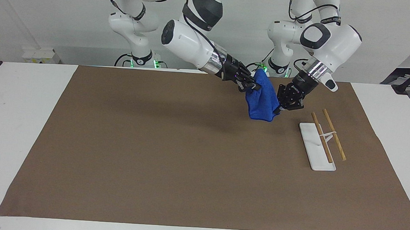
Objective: Right arm passes towel to left arm to hang
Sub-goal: 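Close the left gripper on the towel held by the right gripper, then open the right gripper while the left gripper pulls the towel away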
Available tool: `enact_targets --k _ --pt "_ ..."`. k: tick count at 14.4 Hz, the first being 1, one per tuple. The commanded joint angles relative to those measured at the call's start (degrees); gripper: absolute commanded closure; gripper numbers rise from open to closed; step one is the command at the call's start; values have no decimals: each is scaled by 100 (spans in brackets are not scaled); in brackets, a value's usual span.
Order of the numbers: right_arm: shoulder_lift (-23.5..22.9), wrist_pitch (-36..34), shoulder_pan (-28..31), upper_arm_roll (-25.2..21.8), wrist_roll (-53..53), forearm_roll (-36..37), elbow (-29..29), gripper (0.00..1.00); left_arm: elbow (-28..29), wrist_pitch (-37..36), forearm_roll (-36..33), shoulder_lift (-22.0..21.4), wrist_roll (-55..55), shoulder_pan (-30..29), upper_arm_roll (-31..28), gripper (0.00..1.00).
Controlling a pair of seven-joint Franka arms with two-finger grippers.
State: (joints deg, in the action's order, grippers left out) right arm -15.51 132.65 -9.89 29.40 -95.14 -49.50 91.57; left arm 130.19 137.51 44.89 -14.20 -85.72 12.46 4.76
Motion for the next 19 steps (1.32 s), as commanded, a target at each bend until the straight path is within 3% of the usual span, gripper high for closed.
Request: enact_targets --k 1,2,3,12,15,19 --pt "-83 -160 102 75 -118 -42 -131 54 -46 48 37 -13 152 -25 16 100" --pt "-83 -187 102 66 -119 -24 -131 4 -46 48 28 -13 152 -25 16 100" --pt "-75 -179 102 57 -92 11 -131 0 -46 48 28 -13 152 -25 16 100" --pt "-22 -205 137 57 460 468 -131 0 -485 -101 -209 163 1232 -463 7 100" --pt "-13 -362 207 4 1415 668 -131 0 -617 -198 -209 242 1706 -631 -10 100" --pt "241 -853 374 -57 3191 1791 -35 0 -565 -164 -218 233 2007 -964 -11 100"
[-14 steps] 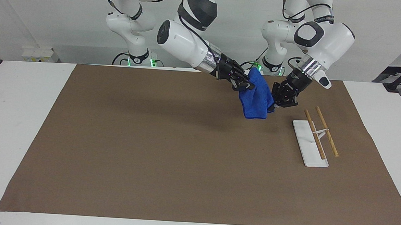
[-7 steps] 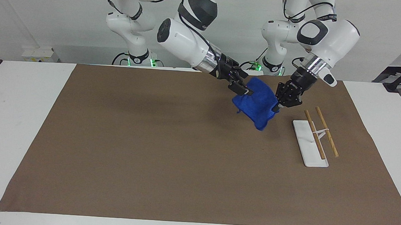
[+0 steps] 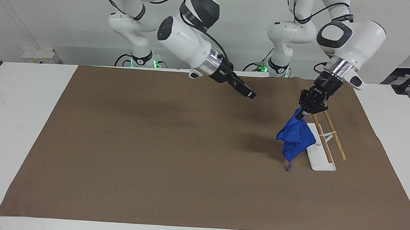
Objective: Right arm passes towel to left arm to hang
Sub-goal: 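Open the right gripper while the left gripper pulls the towel away, then move the towel over the dowels while the right gripper withdraws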
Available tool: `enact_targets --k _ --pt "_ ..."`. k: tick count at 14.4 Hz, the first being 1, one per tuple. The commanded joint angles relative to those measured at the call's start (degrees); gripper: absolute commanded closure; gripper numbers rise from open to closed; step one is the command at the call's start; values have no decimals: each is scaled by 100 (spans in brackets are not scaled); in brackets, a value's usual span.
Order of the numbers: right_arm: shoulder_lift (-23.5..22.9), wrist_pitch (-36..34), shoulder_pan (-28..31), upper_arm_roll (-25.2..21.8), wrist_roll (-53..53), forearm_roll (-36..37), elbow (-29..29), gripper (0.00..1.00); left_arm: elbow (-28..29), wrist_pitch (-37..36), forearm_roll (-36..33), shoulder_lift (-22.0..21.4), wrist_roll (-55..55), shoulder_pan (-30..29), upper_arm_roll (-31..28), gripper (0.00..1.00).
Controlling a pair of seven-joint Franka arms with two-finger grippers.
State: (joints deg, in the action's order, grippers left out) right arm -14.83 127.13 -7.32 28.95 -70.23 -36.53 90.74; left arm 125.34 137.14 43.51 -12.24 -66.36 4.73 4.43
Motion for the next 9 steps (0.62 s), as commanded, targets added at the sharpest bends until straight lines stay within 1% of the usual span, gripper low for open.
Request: enact_targets --k 1,3,4,5,7,9 --pt "225 -537 117 -56 1061 976 58 0 -62 -109 -80 28 36 -244 22 100" --pt "313 -1213 117 -170 1956 2144 58 0 69 -65 -71 -24 -43 -270 22 100" --pt "366 -1582 126 -249 2492 2568 67 0 140 -30 -71 -51 -253 -418 22 100" --pt "462 -1838 126 -406 2958 2789 136 0 175 49 -80 -51 -368 -542 22 100" --pt "690 -2286 126 -880 3855 2975 242 0 202 260 -80 -51 -308 -761 22 100" --pt "867 -2744 109 -1311 4778 3256 251 0 202 305 -80 -42 33 -1086 22 100"
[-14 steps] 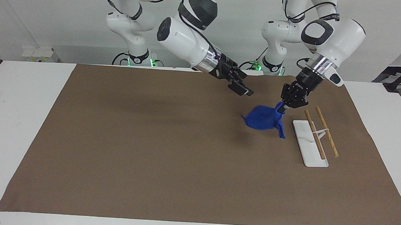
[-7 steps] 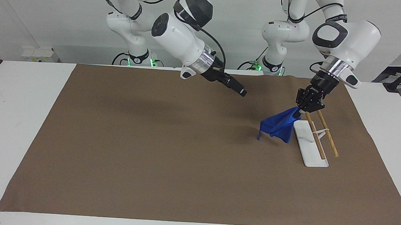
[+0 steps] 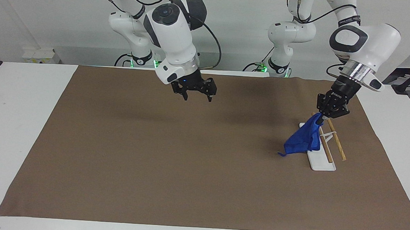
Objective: Right arm passes towel to left arm to hang
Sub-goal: 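Move the towel over the dowels while the right gripper withdraws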
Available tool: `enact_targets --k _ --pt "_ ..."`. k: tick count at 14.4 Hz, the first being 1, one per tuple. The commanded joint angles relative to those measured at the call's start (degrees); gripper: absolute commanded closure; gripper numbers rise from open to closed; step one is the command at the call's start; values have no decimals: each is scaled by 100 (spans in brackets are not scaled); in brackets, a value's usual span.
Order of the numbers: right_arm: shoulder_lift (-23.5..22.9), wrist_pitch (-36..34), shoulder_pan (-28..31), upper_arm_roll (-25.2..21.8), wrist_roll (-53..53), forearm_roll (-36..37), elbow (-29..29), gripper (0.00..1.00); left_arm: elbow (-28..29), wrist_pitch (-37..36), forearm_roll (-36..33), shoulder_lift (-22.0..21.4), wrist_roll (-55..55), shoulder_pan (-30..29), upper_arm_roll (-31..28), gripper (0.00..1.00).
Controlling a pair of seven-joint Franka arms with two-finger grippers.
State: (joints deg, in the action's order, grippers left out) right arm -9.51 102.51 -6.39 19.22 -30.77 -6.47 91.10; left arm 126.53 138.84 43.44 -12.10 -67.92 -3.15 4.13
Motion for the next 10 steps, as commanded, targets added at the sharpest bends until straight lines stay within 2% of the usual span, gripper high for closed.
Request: enact_targets --k 1,4,8,10 --pt "422 -458 7 -523 1236 495 215 0 82 126 -73 -56 383 -491 52 100" --pt "677 -688 -20 -972 1433 1024 355 0 82 222 -73 -21 630 -712 52 100" --pt "985 -907 -37 -1578 2249 1025 347 0 74 739 -73 32 947 -783 52 100" --pt "1047 -1065 15 -1798 2286 929 338 0 56 820 -73 76 930 -678 79 100"
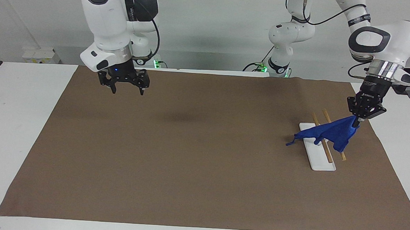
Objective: Right arm passes towel to left arm to hang
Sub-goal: 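Move the towel over the dowels while the right gripper withdraws, then lower the towel with the left gripper to drape over the dowels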
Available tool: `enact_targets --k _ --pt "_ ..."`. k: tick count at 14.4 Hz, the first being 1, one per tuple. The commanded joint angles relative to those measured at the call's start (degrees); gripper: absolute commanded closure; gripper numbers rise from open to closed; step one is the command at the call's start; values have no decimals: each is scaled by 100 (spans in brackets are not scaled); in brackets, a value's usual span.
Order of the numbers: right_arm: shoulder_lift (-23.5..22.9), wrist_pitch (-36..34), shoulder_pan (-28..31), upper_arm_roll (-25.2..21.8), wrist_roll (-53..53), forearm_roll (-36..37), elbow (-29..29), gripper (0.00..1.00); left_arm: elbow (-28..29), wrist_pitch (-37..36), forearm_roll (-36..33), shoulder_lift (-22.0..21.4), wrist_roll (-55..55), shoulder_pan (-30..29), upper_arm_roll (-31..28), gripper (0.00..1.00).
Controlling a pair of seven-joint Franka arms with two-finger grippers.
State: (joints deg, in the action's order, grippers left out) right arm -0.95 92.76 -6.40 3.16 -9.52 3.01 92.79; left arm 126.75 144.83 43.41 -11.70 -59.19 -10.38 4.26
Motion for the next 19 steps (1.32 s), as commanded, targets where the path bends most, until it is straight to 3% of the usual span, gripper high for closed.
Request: enact_targets --k 1,4,10,14,19 --pt "209 -153 42 -271 196 -55 152 0 43 204 -69 36 -39 114 75 100" --pt "227 -408 218 -395 433 -396 151 0 43 213 -60 36 -1538 414 66 100" --pt "438 198 218 -685 671 -319 556 0 279 370 -69 -43 -2904 511 118 100" --pt "429 198 227 -677 882 -319 538 0 315 397 -69 -61 -3257 450 119 100" --pt "411 181 245 -677 891 -327 512 0 227 397 -323 -8 -2925 72 119 100"
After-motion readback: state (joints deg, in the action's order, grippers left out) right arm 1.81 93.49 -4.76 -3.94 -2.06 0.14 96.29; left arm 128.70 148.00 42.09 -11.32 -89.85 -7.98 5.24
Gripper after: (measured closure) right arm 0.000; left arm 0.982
